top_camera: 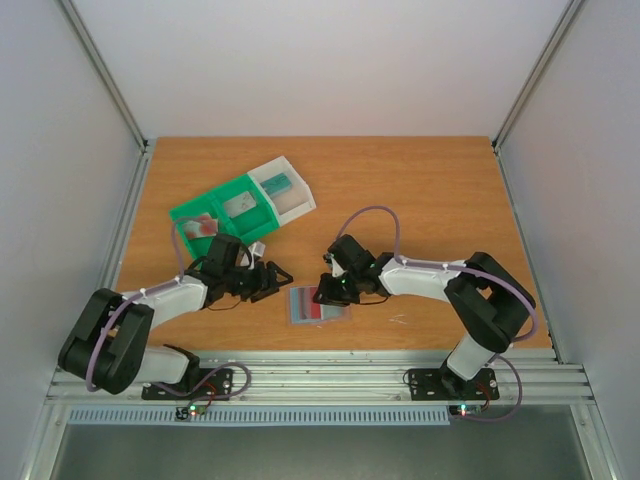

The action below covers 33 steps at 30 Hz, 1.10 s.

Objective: Take the credit cards out of the card holder

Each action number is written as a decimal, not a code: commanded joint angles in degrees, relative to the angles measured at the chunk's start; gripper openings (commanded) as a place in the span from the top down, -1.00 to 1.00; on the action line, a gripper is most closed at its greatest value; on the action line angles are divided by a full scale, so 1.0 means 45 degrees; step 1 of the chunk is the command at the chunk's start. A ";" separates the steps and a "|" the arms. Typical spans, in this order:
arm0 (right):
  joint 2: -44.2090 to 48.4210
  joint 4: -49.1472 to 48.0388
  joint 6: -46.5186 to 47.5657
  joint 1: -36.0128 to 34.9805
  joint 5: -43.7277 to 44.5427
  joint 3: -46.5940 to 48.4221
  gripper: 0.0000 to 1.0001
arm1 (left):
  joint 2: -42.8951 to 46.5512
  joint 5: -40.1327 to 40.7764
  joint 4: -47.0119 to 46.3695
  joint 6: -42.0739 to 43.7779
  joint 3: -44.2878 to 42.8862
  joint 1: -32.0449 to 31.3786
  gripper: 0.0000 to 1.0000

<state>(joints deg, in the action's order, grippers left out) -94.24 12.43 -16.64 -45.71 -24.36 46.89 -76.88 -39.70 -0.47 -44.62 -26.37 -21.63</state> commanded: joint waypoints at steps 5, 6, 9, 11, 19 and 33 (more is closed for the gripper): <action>-0.0271 0.0002 0.0329 -0.0076 0.0729 0.0255 0.72 | -0.0267 -0.0373 -0.2116 -0.1001 0.0440 -0.0058 -0.28; -0.0270 -0.0034 0.0353 -0.0076 0.0776 0.0206 0.75 | -0.0262 -0.0376 -0.2102 -0.1002 0.0432 -0.0057 -0.28; -0.0279 -0.0226 0.0364 -0.0073 0.0924 -0.0004 0.86 | -0.0226 -0.0415 -0.2143 -0.1111 0.0469 -0.0091 -0.28; -0.0362 -0.0386 0.0294 -0.0076 0.0884 -0.0142 0.90 | -0.0155 -0.0430 -0.2111 -0.1167 0.0471 -0.0106 -0.28; -0.0251 -0.0681 0.0418 -0.0086 0.1257 -0.0562 0.97 | 0.0145 -0.0435 -0.2072 -0.1379 0.0245 -0.0223 -0.28; -0.0270 -0.0960 0.0400 -0.0083 0.1102 -0.0846 0.97 | 0.0116 -0.0271 -0.2580 -0.2049 -0.0162 -0.1177 -0.25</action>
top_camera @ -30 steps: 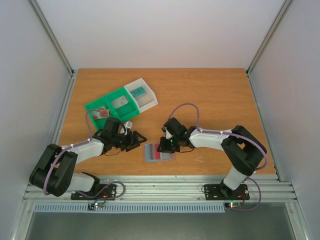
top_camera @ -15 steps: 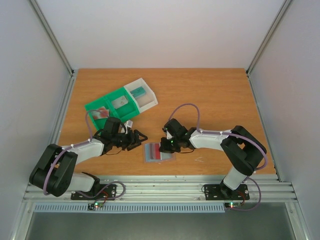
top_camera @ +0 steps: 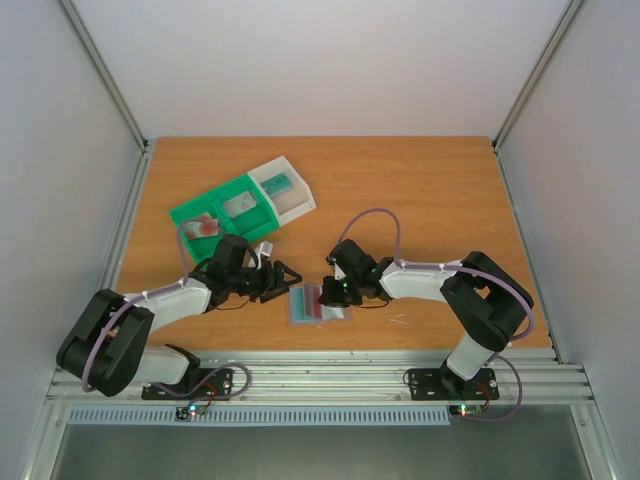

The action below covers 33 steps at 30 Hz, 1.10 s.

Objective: Take the credit cards out of the card holder

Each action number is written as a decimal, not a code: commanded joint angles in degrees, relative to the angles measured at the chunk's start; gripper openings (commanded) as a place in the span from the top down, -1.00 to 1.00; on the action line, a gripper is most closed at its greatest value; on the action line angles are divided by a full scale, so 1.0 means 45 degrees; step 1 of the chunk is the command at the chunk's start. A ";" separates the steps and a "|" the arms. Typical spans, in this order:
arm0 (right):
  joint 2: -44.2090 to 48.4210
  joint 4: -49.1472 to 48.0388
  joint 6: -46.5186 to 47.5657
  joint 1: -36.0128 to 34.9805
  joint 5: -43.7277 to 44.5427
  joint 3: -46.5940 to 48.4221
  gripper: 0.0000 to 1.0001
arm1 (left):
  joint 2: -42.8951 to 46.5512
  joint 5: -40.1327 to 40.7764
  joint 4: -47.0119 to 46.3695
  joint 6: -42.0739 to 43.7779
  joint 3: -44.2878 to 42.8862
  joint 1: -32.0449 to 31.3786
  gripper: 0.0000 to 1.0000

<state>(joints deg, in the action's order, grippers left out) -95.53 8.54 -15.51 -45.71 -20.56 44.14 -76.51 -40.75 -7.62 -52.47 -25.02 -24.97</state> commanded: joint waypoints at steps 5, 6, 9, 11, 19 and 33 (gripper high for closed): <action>0.0063 -0.0139 0.0126 -0.0084 0.0223 -0.0262 0.97 | -0.0506 0.0347 -0.1427 -0.0473 -0.0625 -0.1023 -0.12; 0.0064 -0.0136 0.0126 -0.0077 0.0216 -0.0261 0.97 | -0.0660 0.0362 -0.1593 -0.0529 -0.0634 -0.1132 -0.10; 0.0095 -0.0139 0.0126 -0.0076 0.0222 -0.0287 0.97 | -0.1173 0.0436 -0.1967 -0.0726 -0.0736 -0.1410 -0.03; 0.0110 -0.0139 0.0108 -0.0076 0.0225 -0.0300 0.97 | -0.1536 0.0492 -0.2113 -0.0860 -0.0828 -0.1617 0.01; 0.0137 -0.0197 0.0087 -0.0078 0.0204 -0.0336 0.97 | -0.1814 0.1015 -0.1826 -0.0850 -0.1026 -0.2048 0.12; 0.0815 -0.0032 -0.0015 -0.0064 0.0155 -0.0405 0.84 | -0.1455 0.1717 -0.0547 -0.0367 -0.1244 -0.2048 0.67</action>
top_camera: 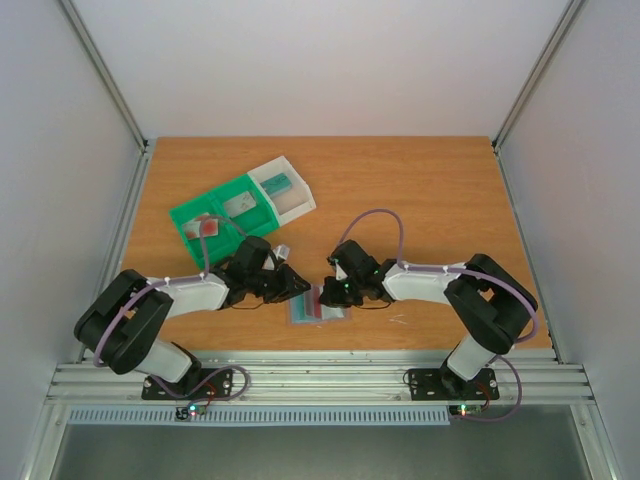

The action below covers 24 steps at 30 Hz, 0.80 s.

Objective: Take the credit cards out of the card holder

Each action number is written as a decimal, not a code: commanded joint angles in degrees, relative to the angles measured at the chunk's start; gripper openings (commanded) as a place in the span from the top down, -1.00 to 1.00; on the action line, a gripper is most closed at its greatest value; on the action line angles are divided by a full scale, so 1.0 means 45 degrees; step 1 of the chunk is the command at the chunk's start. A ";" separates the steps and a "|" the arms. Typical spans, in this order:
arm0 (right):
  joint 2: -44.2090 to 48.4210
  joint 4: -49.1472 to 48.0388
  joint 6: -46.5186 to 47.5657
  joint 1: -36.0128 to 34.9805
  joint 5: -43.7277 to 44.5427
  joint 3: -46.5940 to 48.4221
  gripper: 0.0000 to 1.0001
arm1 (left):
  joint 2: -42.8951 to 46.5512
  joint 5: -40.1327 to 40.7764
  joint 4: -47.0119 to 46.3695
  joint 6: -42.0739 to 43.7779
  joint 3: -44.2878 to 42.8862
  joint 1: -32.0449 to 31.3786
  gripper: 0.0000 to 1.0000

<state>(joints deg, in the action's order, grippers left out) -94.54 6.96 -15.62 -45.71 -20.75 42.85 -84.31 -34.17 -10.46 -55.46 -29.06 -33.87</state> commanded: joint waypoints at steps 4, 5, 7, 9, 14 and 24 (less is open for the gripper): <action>0.1179 0.0747 0.0086 -0.0072 0.0336 -0.0040 0.77 | 0.0071 0.0181 0.0269 0.0506 -0.0470 -0.0062 0.71; 0.1386 0.0888 0.0115 -0.0073 0.0437 -0.0034 0.75 | -0.0028 0.0120 0.0192 0.0494 -0.0461 -0.0070 0.71; 0.1657 0.1261 0.0315 -0.0072 0.0781 0.0013 0.72 | -0.0068 0.0043 0.0044 0.0371 -0.0437 -0.0072 0.71; 0.1862 0.1691 0.0536 -0.0056 0.1238 0.0045 0.71 | -0.0014 0.0016 0.0020 0.0302 -0.0447 -0.0072 0.70; 0.2076 0.2260 0.0842 -0.0056 0.1917 0.0000 0.72 | 0.0082 -0.0080 0.0050 0.0226 -0.0539 -0.0072 0.63; 0.2304 0.2403 0.0902 -0.0057 0.2655 -0.0507 0.74 | -0.0040 -0.0183 0.0144 0.0079 -0.1029 -0.0551 0.52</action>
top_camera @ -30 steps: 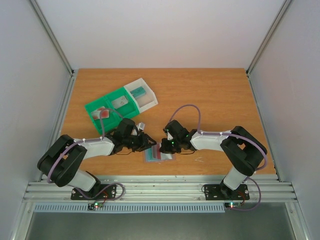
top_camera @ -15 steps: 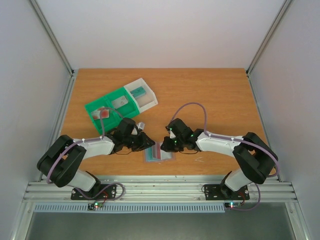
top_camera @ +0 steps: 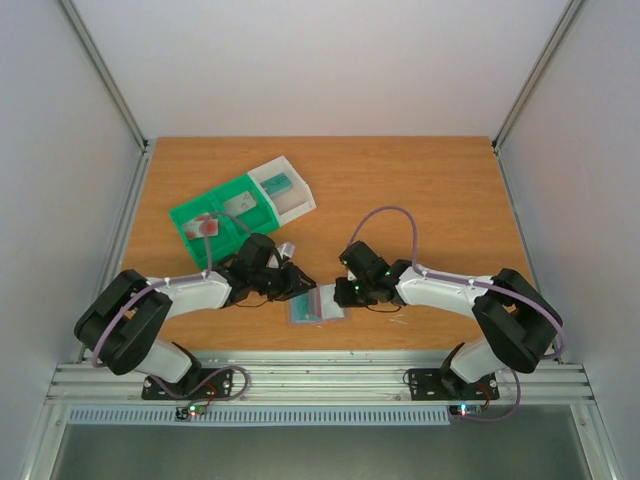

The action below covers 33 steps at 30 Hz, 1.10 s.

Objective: Take the credit cards out of the card holder

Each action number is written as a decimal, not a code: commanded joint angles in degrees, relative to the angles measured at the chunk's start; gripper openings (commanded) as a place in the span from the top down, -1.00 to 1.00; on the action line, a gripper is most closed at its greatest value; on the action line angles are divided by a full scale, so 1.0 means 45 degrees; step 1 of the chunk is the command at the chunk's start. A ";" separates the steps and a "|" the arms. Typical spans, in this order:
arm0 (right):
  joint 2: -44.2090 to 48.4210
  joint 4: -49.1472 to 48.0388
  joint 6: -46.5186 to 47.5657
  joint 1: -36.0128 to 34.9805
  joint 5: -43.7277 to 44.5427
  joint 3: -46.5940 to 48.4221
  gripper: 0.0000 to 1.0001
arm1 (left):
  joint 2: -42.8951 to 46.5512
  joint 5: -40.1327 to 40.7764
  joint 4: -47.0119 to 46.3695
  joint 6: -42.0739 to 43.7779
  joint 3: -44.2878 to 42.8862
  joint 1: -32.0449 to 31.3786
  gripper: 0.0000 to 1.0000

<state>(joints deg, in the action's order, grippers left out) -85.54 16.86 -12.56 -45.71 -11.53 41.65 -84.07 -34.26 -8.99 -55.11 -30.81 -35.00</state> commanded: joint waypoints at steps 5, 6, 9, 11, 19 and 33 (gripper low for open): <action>0.0576 0.0314 0.0232 -0.0059 0.0906 -0.0377 0.75 | -0.0299 -0.0094 -0.0141 -0.0055 -0.1053 -0.0721 0.50; 0.0637 0.0342 0.0229 -0.0057 0.0961 -0.0411 0.75 | -0.0338 -0.0074 -0.0132 -0.0072 -0.1109 -0.0779 0.50; 0.0858 0.0463 0.0221 -0.0056 0.1178 -0.0453 0.76 | -0.0464 -0.0044 -0.0138 -0.0077 -0.1263 -0.0901 0.49; 0.1052 0.0518 0.0195 -0.0056 0.1304 -0.0512 0.76 | -0.0561 -0.0044 -0.0165 -0.0096 -0.1302 -0.0939 0.49; 0.1850 0.0762 0.0079 -0.0056 0.1696 -0.0641 0.77 | -0.0912 -0.0040 -0.0564 -0.0211 -0.1324 -0.1058 0.49; 0.2823 0.0999 -0.0115 -0.0057 0.1682 -0.0674 0.77 | -0.1207 0.0144 -0.1070 -0.0403 -0.1291 -0.1340 0.48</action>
<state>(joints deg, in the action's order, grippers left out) -74.35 20.43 -12.47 -45.71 -4.64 38.96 -89.32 -34.24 -10.90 -57.08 -35.57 -40.64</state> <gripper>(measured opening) 0.117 0.257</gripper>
